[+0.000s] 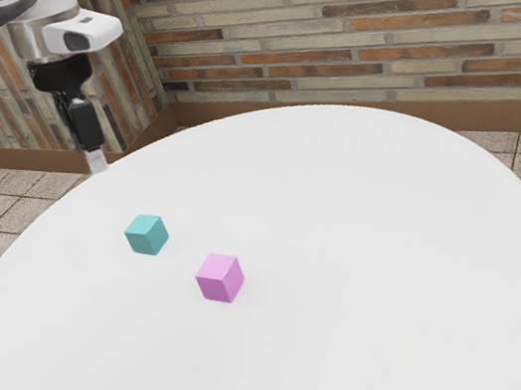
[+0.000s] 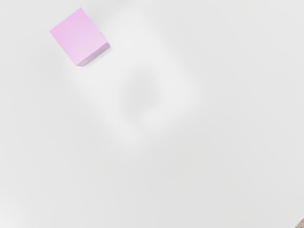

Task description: Pick up the blue block with one arm, and put the blue block on the pink block with one arm

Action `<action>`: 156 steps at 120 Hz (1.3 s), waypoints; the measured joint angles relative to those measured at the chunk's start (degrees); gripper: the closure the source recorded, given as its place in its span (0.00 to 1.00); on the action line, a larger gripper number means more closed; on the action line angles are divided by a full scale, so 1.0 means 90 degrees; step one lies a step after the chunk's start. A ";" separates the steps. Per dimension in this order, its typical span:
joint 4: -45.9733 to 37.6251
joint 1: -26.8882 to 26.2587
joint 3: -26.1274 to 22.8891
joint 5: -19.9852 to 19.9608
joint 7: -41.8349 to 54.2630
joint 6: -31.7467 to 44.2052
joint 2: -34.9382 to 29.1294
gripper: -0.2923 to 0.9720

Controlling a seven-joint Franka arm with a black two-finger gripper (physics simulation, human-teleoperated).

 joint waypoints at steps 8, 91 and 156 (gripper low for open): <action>0.0006 0.0023 0.0002 0.0004 0.0170 0.0119 0.0014 0.23; -0.1826 0.1027 0.0440 0.0577 0.4611 0.2996 0.0869 0.23; 0.0256 0.1145 0.0455 0.0347 0.7116 0.4056 0.3532 0.23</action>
